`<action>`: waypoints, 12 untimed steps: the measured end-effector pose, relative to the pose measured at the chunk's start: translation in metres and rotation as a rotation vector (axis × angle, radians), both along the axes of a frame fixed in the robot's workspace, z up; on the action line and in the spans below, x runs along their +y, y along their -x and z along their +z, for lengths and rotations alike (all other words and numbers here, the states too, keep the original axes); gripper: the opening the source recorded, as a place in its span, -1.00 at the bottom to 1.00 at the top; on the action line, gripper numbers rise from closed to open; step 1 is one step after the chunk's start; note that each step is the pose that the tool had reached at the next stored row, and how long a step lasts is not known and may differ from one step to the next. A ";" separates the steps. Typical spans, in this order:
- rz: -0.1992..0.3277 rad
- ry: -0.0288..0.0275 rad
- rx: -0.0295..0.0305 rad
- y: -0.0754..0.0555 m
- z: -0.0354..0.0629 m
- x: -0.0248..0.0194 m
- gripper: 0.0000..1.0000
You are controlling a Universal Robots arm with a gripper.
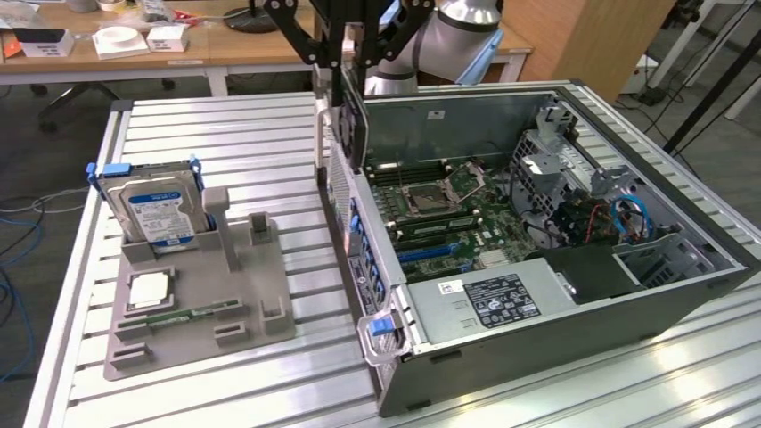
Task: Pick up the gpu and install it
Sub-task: 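Pick up the gpu and move the gpu toward the slot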
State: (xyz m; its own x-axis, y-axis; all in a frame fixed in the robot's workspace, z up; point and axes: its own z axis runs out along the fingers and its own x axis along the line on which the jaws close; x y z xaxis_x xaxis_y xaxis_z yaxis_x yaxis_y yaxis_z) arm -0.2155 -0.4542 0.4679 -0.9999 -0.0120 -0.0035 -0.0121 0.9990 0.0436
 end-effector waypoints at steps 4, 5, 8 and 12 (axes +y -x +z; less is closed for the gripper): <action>0.000 0.0000 0.0000 -0.004 0.0000 0.0000 -0.47; 0.000 0.0000 0.0000 -0.004 0.0000 0.0000 -0.47; 0.000 0.0000 0.0000 -0.007 0.0000 0.0000 -0.47; 0.000 0.0001 0.0001 -0.011 0.0000 0.0000 -0.47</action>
State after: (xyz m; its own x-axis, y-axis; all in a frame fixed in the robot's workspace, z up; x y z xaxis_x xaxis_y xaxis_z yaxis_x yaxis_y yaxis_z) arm -0.2041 -0.4541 0.4679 -0.9999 -0.0119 -0.0034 -0.0121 0.9990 0.0435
